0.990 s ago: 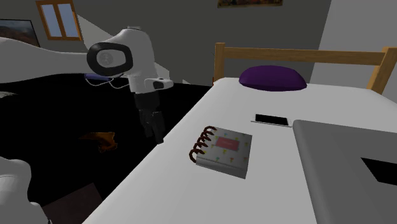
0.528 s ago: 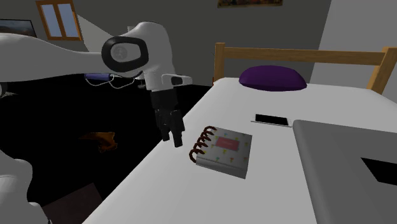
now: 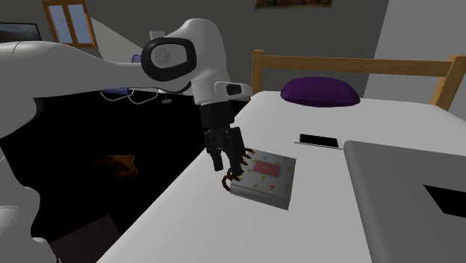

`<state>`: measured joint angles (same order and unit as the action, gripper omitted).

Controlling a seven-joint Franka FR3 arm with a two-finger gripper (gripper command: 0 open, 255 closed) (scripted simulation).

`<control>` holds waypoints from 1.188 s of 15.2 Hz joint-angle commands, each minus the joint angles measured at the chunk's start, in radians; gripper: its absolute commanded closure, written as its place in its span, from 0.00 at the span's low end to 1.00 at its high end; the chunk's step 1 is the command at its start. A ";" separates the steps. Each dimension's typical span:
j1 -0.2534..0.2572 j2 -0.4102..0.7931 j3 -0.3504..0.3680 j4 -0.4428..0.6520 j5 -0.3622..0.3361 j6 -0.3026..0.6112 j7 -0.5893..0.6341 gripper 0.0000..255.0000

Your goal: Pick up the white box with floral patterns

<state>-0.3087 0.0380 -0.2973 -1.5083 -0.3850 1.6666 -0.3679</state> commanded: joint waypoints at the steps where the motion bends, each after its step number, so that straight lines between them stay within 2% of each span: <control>1: -0.003 0.000 -0.003 -0.018 -0.003 0.020 0.003 0.00; 7: -0.003 -0.015 -0.003 -0.097 -0.011 0.079 0.028 0.00; 8: -0.003 -0.015 -0.003 -0.096 -0.011 0.079 0.028 1.00; 18: -0.003 -0.012 -0.003 -0.080 -0.010 0.066 0.023 1.00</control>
<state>-0.3114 0.0244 -0.2999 -1.5970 -0.3954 1.7396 -0.3422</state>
